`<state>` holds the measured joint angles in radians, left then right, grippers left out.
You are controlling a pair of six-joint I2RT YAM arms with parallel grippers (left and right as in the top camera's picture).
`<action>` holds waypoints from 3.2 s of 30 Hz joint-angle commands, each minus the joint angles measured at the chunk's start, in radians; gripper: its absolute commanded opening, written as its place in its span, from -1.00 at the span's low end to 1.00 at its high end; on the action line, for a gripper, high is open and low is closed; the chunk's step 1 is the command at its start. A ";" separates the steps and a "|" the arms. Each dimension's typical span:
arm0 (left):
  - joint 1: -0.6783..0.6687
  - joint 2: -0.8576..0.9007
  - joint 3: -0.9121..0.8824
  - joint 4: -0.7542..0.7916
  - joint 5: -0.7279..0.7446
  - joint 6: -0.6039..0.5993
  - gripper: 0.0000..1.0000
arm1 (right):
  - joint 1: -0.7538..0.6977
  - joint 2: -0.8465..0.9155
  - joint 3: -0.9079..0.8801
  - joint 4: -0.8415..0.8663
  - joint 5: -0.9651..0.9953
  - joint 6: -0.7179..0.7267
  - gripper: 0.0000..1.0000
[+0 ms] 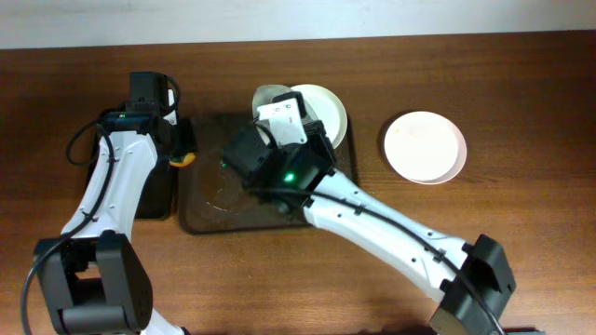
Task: Clean dirty plates on tray and stack at the side
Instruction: 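Lift the held plate off the tray with the right gripper, then carry the plate right and set it on the cleaned plate, then move the right gripper back and grip the last plate's rim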
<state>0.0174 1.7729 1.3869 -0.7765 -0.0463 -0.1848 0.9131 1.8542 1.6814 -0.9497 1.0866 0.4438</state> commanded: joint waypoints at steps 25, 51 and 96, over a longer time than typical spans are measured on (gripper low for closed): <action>-0.004 -0.006 0.005 0.005 0.029 -0.017 -0.99 | -0.254 -0.062 0.048 -0.021 -0.460 0.027 -0.92; -0.004 -0.006 0.005 0.005 0.028 -0.017 -0.99 | -1.144 -0.065 -0.328 0.104 -1.024 0.028 -0.92; -0.016 -0.006 0.005 0.038 0.085 -0.016 -0.99 | -0.565 0.230 -0.310 0.567 -1.292 0.363 -0.39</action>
<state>0.0051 1.7729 1.3869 -0.7441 0.0273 -0.1852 0.3294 2.0624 1.3575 -0.3882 -0.1658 0.7818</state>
